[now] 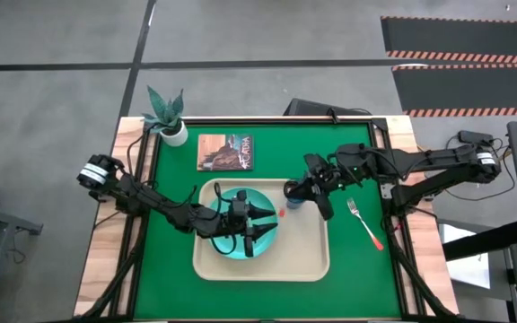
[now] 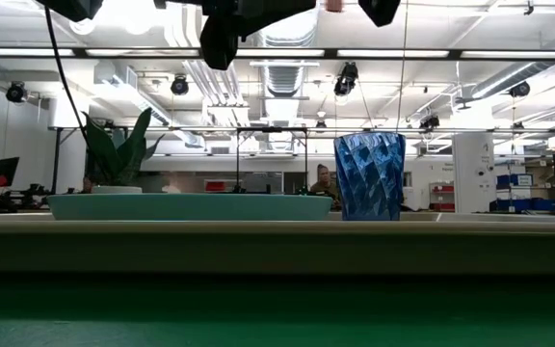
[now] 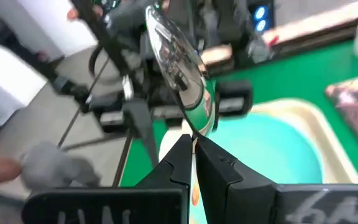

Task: Pick and place plate/cup/fork/spoon on tray
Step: Put the orange spoon in the right corner of the serving tray

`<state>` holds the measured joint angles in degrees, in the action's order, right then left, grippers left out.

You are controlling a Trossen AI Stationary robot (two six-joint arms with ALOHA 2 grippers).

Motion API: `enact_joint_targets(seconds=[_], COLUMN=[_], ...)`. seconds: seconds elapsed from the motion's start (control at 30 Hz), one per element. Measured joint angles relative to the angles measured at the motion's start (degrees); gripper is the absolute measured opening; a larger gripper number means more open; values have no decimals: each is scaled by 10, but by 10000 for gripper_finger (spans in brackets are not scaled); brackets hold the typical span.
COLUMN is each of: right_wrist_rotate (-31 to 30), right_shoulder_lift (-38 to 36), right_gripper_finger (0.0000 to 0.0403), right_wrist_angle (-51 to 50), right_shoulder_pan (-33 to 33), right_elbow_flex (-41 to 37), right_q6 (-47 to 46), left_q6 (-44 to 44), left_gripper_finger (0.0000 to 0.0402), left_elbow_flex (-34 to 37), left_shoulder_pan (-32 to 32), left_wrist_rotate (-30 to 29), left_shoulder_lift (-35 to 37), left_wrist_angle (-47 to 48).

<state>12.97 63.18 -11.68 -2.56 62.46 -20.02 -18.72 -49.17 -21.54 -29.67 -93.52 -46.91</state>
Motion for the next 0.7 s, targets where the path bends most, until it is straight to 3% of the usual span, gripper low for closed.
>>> enact_joint_targets(seconds=[0.13,0.33,0.47,0.7], right_wrist_rotate=[39,29,8,-66], right_shoulder_lift=[-11,-20,-25,-45], right_gripper_finger=[8,8,8,8], right_wrist_angle=[-71,-124,-83,125], right_shoulder_pan=[1,-12,-46,-120], right_elbow_flex=[0,-33,-91,-234], right_q6=[-27,-142,-215,-333], left_q6=[1,11,33,49], left_gripper_finger=[156,156,156,156], left_elbow_flex=[0,1,1,6], left_shoulder_pan=[0,-1,-8,-22], left_wrist_rotate=[5,5,5,5], left_shoulder_lift=[18,69,104,142], left_wrist_angle=[29,108,149,207])
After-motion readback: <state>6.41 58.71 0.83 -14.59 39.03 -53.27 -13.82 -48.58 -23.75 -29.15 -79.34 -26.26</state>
